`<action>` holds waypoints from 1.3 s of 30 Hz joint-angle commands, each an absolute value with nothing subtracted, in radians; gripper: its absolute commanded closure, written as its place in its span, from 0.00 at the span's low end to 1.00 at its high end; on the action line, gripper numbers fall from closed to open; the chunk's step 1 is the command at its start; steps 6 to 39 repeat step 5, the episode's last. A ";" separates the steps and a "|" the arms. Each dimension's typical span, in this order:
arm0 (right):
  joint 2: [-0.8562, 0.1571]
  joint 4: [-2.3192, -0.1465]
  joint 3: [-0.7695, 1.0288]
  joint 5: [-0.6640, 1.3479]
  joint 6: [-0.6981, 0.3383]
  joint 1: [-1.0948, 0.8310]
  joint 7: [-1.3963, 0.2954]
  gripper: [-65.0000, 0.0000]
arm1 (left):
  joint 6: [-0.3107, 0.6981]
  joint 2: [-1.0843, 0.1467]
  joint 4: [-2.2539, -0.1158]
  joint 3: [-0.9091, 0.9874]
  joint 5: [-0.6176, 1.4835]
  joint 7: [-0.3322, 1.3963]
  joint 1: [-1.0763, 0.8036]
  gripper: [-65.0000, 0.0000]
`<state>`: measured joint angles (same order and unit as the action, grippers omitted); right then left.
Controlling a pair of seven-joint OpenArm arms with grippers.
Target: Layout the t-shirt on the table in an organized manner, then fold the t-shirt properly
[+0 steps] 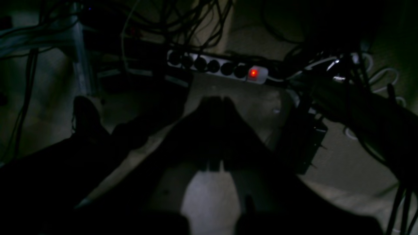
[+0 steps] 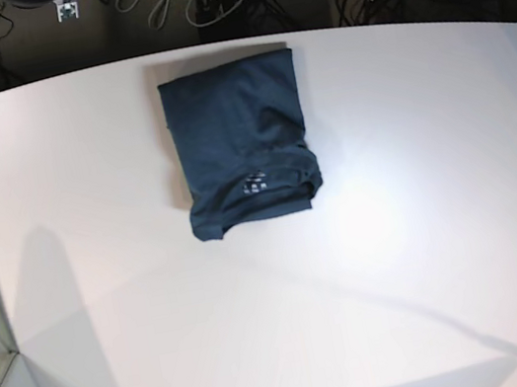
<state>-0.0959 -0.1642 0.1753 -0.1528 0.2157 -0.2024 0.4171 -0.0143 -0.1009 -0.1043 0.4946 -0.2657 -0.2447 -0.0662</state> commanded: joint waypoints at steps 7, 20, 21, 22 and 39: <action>-0.064 -0.165 0.176 -0.150 0.228 -0.205 0.430 0.99 | -0.031 -0.104 -0.107 0.493 -0.266 -0.252 -0.064 1.00; -0.064 -0.165 0.176 -0.150 0.228 -0.205 0.430 0.99 | -0.031 -0.104 -0.107 0.493 -0.266 -0.252 -0.064 1.00; -0.064 -0.165 0.176 -0.150 0.228 -0.205 0.430 0.99 | -0.031 -0.104 -0.107 0.493 -0.266 -0.252 -0.064 1.00; -0.064 -0.165 0.176 -0.150 0.228 -0.205 0.430 0.99 | -0.031 -0.104 -0.107 0.493 -0.266 -0.252 -0.064 1.00; -0.064 -0.165 0.176 -0.150 0.228 -0.205 0.430 0.99 | -0.031 -0.104 -0.107 0.493 -0.266 -0.252 -0.064 1.00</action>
